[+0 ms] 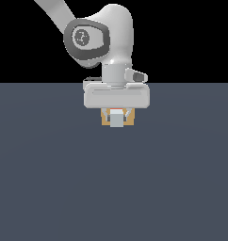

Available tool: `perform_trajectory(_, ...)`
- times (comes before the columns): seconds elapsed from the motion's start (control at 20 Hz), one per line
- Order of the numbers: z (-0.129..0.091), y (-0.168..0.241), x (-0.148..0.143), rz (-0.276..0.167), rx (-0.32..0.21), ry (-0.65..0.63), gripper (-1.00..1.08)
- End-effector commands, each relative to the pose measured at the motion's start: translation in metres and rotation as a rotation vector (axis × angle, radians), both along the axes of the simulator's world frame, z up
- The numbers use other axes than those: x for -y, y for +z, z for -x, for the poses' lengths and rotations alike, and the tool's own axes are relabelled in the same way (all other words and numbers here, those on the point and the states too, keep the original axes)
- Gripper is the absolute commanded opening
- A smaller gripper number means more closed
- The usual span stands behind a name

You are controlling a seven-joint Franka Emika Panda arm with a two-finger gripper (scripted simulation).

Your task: Insert the peg into the horizontal hole in a box.

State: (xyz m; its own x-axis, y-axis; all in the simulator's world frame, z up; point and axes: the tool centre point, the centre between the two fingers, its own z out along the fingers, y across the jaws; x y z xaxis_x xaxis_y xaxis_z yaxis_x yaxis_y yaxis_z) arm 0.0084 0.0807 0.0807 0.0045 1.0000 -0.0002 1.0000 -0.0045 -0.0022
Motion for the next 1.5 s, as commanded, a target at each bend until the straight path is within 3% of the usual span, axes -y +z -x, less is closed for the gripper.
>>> perform_trajectory(0.0,-0.005,0.003,-0.008,0.000,0.002,-0.001,-1.00)
perform_trajectory(1.05,-0.011,0.005,-0.017,0.000,0.001,0.005,-1.00)
perform_trajectory(1.45,-0.010,0.006,-0.061,-0.001,0.003,0.004,-1.00)
